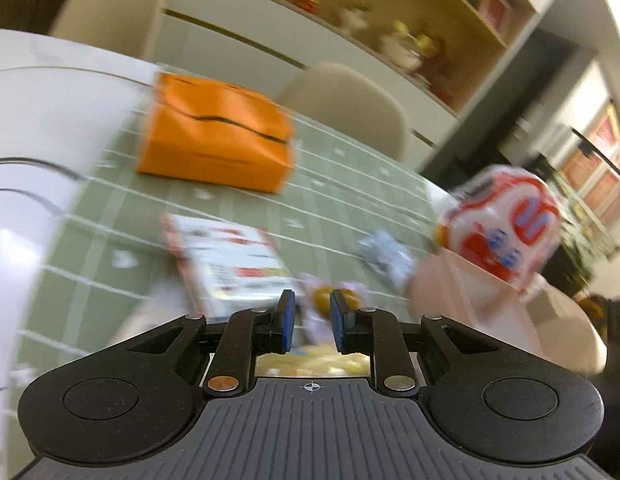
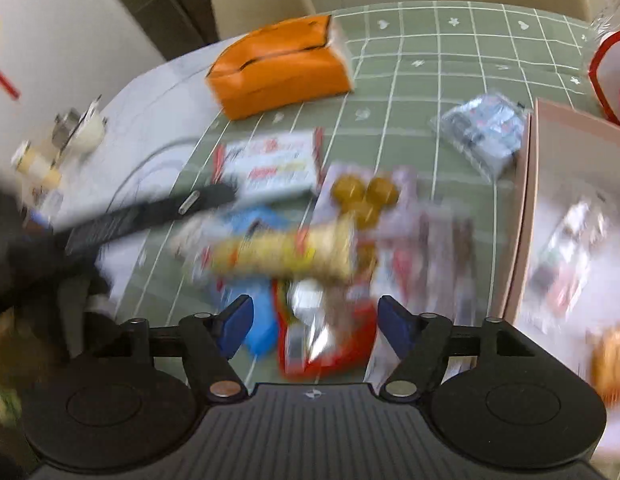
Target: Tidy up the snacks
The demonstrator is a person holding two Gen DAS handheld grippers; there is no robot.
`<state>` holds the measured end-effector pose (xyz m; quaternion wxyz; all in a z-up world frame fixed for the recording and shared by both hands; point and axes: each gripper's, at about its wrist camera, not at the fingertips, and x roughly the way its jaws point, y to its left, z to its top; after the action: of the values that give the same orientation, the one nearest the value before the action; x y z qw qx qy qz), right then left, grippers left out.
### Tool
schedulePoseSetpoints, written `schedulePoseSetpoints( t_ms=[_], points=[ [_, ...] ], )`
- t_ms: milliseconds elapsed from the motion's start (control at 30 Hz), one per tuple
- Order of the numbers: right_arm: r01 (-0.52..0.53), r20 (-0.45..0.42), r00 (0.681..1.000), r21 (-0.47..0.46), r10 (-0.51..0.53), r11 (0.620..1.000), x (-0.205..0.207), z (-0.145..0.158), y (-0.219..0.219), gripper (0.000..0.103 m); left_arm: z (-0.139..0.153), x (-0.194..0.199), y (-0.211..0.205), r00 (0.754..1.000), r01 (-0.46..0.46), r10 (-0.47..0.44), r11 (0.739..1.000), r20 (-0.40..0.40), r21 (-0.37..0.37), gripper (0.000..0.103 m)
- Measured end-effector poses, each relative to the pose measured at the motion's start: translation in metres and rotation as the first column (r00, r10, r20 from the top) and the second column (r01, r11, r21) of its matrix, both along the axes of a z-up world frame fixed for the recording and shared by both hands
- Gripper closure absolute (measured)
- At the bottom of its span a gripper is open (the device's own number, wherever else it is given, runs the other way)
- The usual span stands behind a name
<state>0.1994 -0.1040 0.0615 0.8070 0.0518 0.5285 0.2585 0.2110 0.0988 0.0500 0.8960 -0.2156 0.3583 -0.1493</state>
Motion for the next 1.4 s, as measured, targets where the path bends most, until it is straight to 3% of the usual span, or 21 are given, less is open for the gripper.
schedulePoseSetpoints(
  t_ms=[100, 200, 367, 533, 700, 800, 900, 967, 1033, 1067, 1200, 1267, 1400],
  points=[
    [-0.017, -0.001, 1.000, -0.015, 0.017, 1.000, -0.023, 0.005, 0.001, 0.040, 0.002, 0.009, -0.018, 0.999, 0.033, -0.033, 0.998, 0.002, 0.046, 0.081],
    [0.035, 0.089, 0.996, -0.031, -0.032, 0.999, -0.006, 0.034, -0.008, 0.040, 0.003, 0.006, -0.014, 0.997, -0.067, 0.070, 0.992, -0.021, 0.105, 0.081],
    [0.252, 0.088, 0.966, -0.142, -0.241, 0.957, 0.109, 0.058, -0.024, 0.040, 0.008, -0.025, 0.004, 0.995, -0.090, 0.094, 0.988, -0.030, 0.129, 0.081],
    [0.317, 0.036, 0.946, -0.290, -0.321, 0.903, 0.191, 0.038, -0.039, 0.040, 0.007, -0.055, 0.022, 0.994, -0.095, 0.100, 0.990, -0.044, 0.103, 0.081],
    [0.408, -0.157, 0.876, -0.265, -0.457, 0.873, 0.226, -0.009, -0.064, 0.039, -0.001, -0.072, 0.027, 0.994, -0.092, 0.098, 0.991, -0.054, 0.101, 0.081],
    [0.437, -0.190, 0.847, -0.279, -0.496, 0.855, 0.231, -0.023, -0.064, 0.026, -0.006, -0.080, 0.032, 0.992, -0.104, 0.111, 0.989, -0.062, 0.101, 0.081],
    [0.402, -0.155, 0.875, -0.295, -0.459, 0.867, 0.230, -0.029, -0.047, 0.027, -0.011, -0.086, 0.036, 0.989, -0.121, 0.129, 0.987, -0.077, 0.103, 0.081],
    [0.362, -0.141, 0.902, -0.269, -0.408, 0.893, 0.228, -0.027, -0.030, 0.031, -0.014, -0.087, 0.038, 0.987, -0.125, 0.135, 0.987, -0.089, 0.105, 0.081],
    [0.297, -0.143, 0.932, -0.223, -0.333, 0.928, 0.219, -0.023, -0.013, 0.047, -0.015, -0.087, 0.037, 0.987, -0.121, 0.132, 0.986, -0.095, 0.112, 0.081],
    [0.267, -0.157, 0.941, -0.200, -0.299, 0.943, 0.215, -0.022, -0.006, 0.050, -0.015, -0.087, 0.036, 0.987, -0.118, 0.129, 0.986, -0.096, 0.114, 0.081],
    [0.168, -0.191, 0.962, -0.149, -0.195, 0.975, 0.185, -0.023, 0.019, 0.051, -0.014, -0.087, 0.031, 0.989, -0.099, 0.111, 0.988, -0.100, 0.120, 0.081],
    [0.140, -0.213, 0.963, -0.126, -0.165, 0.982, 0.173, -0.025, 0.024, 0.050, -0.013, -0.088, 0.028, 0.990, -0.087, 0.100, 0.988, -0.101, 0.125, 0.081],
    [0.167, -0.323, 0.933, 0.002, -0.157, 0.986, 0.129, -0.030, 0.008, 0.051, -0.014, -0.086, 0.021, 0.990, -0.075, 0.090, 0.989, -0.112, 0.128, 0.081]
  ],
)
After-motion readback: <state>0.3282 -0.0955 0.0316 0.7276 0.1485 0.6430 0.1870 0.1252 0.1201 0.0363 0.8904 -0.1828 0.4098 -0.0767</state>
